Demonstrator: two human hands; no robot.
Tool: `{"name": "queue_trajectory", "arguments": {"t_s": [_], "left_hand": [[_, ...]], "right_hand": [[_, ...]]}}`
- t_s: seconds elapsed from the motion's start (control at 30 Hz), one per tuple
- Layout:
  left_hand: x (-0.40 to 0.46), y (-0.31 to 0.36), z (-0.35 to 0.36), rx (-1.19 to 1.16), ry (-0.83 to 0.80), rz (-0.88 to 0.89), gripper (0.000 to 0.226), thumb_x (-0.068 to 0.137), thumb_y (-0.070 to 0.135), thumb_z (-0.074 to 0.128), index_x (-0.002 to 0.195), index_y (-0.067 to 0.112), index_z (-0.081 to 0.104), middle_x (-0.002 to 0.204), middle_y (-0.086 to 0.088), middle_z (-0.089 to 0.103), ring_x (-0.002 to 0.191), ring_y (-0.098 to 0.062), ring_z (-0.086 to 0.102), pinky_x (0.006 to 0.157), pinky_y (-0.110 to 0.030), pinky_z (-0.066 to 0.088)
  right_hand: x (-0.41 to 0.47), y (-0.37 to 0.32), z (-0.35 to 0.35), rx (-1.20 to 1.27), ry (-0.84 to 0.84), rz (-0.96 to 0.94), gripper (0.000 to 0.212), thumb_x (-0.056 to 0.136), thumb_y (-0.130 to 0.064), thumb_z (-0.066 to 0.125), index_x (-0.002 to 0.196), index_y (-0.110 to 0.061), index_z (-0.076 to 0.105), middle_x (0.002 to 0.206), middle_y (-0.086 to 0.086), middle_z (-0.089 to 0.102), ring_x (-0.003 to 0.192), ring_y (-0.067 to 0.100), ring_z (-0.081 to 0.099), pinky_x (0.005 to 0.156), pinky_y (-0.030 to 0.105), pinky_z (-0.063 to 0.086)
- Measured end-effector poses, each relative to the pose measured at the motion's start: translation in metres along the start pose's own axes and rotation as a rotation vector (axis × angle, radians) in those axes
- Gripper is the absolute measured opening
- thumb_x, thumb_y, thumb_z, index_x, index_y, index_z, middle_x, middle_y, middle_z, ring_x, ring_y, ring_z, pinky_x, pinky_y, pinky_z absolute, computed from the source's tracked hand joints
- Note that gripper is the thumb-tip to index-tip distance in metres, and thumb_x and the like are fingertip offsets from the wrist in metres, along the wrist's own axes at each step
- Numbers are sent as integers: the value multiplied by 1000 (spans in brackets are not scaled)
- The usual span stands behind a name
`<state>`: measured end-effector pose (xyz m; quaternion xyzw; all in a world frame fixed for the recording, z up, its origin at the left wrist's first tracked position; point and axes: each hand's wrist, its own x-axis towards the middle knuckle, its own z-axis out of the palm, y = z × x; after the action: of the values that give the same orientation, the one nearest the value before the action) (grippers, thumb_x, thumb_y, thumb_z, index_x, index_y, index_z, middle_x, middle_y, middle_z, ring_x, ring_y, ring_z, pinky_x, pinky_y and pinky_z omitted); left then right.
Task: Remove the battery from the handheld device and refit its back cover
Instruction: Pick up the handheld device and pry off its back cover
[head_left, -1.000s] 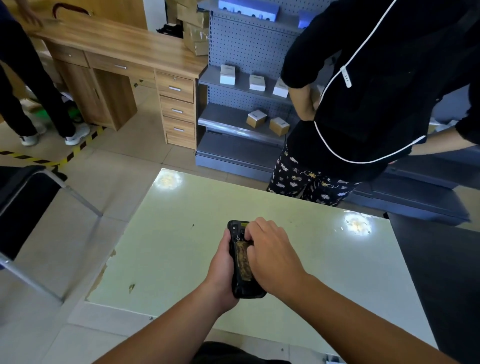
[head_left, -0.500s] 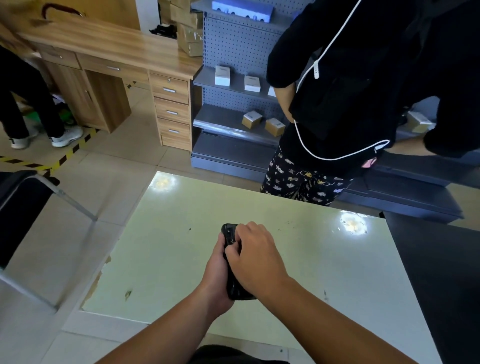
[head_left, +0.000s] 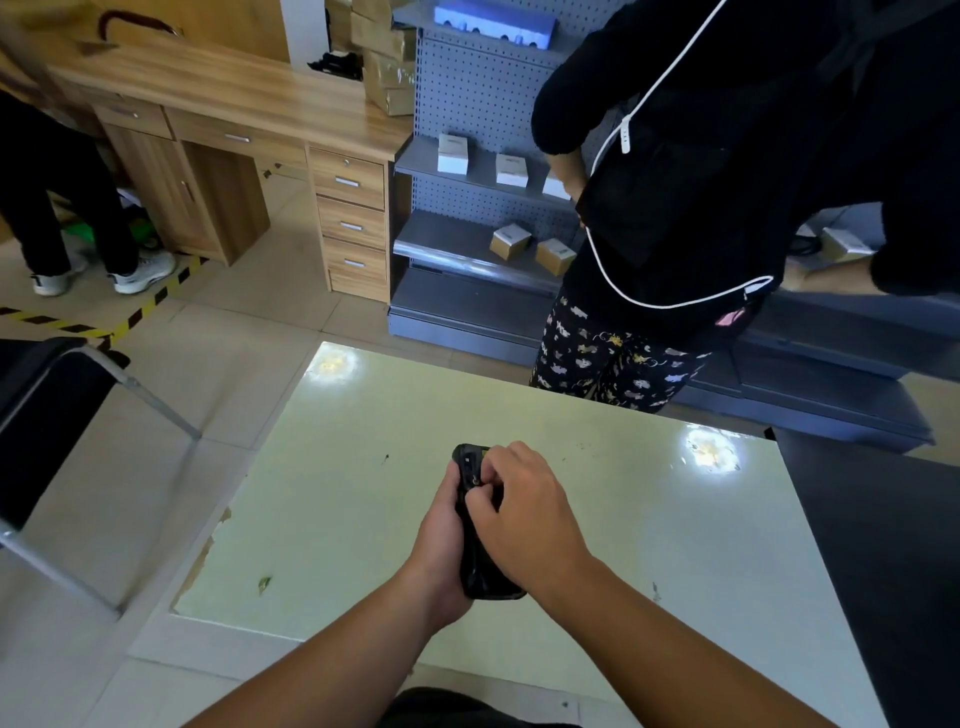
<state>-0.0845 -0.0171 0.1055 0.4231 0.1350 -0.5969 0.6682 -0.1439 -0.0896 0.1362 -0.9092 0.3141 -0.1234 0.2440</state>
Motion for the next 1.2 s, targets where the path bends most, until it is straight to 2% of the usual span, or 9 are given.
{"name": "queue_trajectory", "arguments": {"t_s": [0.1,0.2,0.3,0.47,0.6,0.73,0.9,1.03,1.2], "left_hand": [[1,-1,-3,-1,1,4,67,97,69,37,92,23,84,106,-10,80,93,-30,77,92,-48,55],[-1,-5,-4,-4,3,2,66,98,68,36,91,23,84,104,-9,80,92,-30,76,88,-47,55],[-3,-7,-4,-8,0,2,66,98,69,36,93,23,83,105,-10,80,92,-31,76,86,-46,56],[-2,0,2,11,-7,30,67,97,70,35,103,22,81,113,-11,79,106,-32,74,94,-50,54],[-3,6,5,15,-25,48,67,98,70,35,105,23,80,112,-10,79,103,-32,74,90,-48,55],[-4,7,5,25,-33,59,67,97,71,34,100,23,81,103,-11,80,92,-31,75,80,-44,57],[-6,4,6,25,-28,54,67,98,70,34,100,23,82,109,-12,80,96,-32,75,86,-47,57],[-5,2,7,17,-15,52,68,97,72,35,93,24,83,104,-10,81,91,-31,78,79,-46,58],[-9,1,6,42,25,69,67,94,75,39,102,23,80,106,-12,81,92,-33,77,83,-49,60]], "right_hand": [[-3,1,2,44,18,14,5,86,-14,53,82,-13,52,86,-1,51,85,20,49,74,37,48],[-5,1,2,77,23,19,6,86,-10,53,80,-12,53,84,-1,52,82,19,50,72,38,49],[-9,2,2,77,28,5,6,87,-10,54,82,-13,55,86,-1,54,84,18,50,74,37,50],[-2,0,-2,95,105,8,6,87,-11,58,81,-13,57,84,-2,57,82,18,52,71,35,49],[2,-1,-7,86,120,-34,6,87,-12,58,80,-13,58,84,-3,57,82,17,52,71,33,48],[4,4,-12,40,124,-69,6,86,-12,58,80,-13,60,84,-2,57,82,17,53,71,35,50],[3,4,-10,-64,117,-119,7,84,-11,54,78,-15,54,82,-2,54,82,22,48,76,37,46],[0,3,-5,-59,122,-136,10,82,-4,49,79,-13,49,82,0,52,79,24,45,73,39,44],[-3,3,-4,-57,104,-165,18,80,1,45,79,-17,40,84,0,48,79,26,44,73,42,44]]}}
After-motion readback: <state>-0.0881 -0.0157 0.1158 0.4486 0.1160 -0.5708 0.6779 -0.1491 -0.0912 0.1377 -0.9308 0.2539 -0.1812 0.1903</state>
